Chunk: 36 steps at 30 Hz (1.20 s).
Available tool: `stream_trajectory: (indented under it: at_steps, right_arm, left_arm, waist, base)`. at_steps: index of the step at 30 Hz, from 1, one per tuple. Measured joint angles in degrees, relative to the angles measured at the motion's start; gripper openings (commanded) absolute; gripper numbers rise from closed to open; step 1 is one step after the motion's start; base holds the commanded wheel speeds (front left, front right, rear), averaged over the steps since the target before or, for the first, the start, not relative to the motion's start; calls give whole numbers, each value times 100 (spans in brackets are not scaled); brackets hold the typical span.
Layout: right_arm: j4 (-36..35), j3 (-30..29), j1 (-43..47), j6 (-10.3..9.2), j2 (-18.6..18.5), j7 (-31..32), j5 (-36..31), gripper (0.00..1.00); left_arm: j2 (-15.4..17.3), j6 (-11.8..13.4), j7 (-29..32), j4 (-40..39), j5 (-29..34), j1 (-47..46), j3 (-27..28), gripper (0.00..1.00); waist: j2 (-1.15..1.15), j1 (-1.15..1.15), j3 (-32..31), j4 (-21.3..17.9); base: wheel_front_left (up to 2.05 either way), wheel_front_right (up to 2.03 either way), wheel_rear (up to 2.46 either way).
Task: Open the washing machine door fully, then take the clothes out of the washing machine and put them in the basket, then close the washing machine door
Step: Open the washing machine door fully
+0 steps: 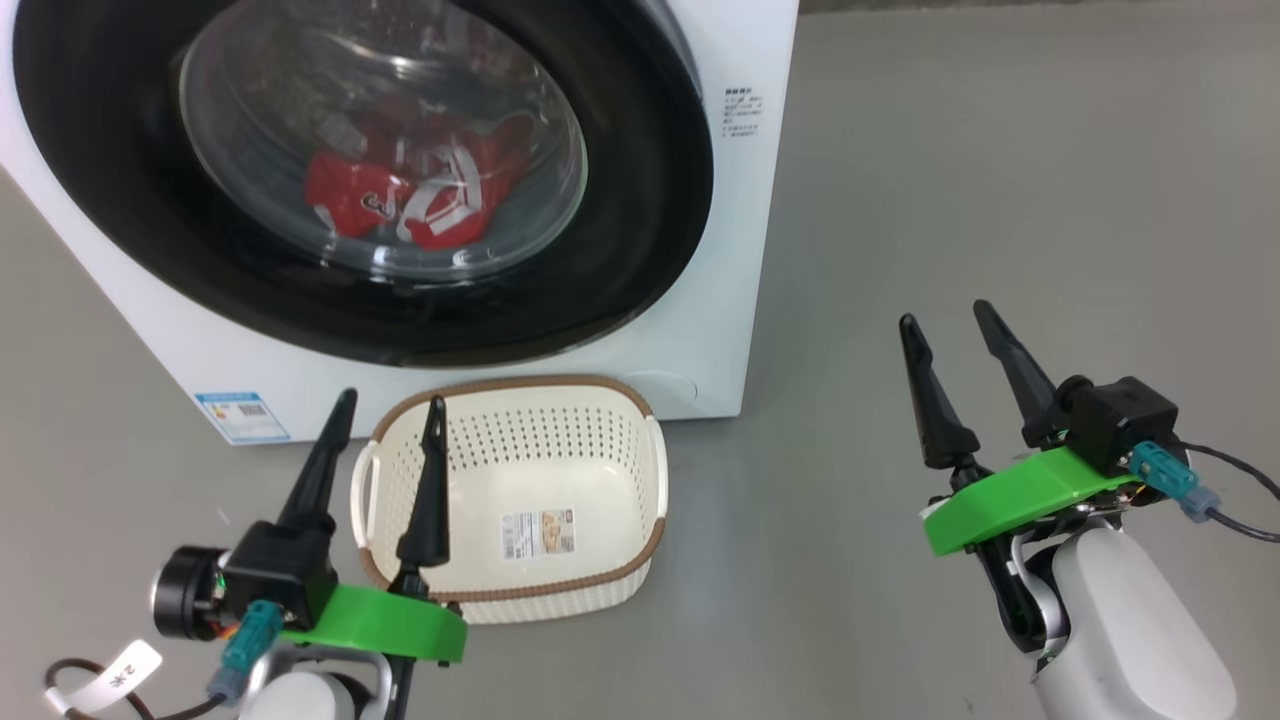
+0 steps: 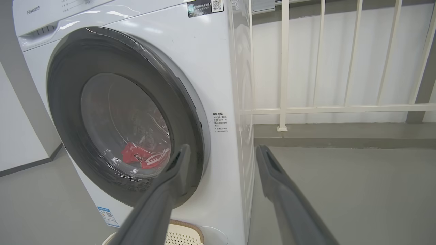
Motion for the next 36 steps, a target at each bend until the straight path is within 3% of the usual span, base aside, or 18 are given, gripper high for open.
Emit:
stream_trajectory:
  at_steps: [1,2,3,4,11,28,36]
  right_arm:
    - [-19,-22,-4,0,0,0,1,100]
    - [-36,-45,-12,0,-1,0,3,42]
    - [-54,-63,-25,0,-1,0,24,9]
    - [-52,-63,-66,0,-4,0,70,0]
    - [62,-10,-480,0,-8,0,802,0]
    - [1230,520,-2113,0,-75,3,3178,0]
    - [1347,525,-2914,0,-96,665,4100,0]
  left_arm:
    - [0,0,0,-81,-2,-10,2,100]
    - [0,-1,-1,-156,-2,-23,3,100]
    - [0,-1,-1,-220,-3,-35,2,100]
    - [0,-2,-1,-272,-11,-50,1,100]
    - [-2,-8,-2,-699,12,-135,-18,100]
    - [-3,-113,-16,-1349,64,-399,-70,100]
    - [-5,-169,-19,-1937,10,-627,-69,100]
  waist:
    - [0,0,39,8]
    - [0,0,78,16]
    - [0,0,119,25]
    - [0,0,162,37]
    - [0,0,447,132]
    - [0,0,1278,340]
    - [0,0,1768,388]
  base:
    - [0,0,0]
    - [0,0,0]
    - [0,0,0]
    - [0,0,0]
    - [0,0,0]
    - [0,0,0]
    - [0,0,0]
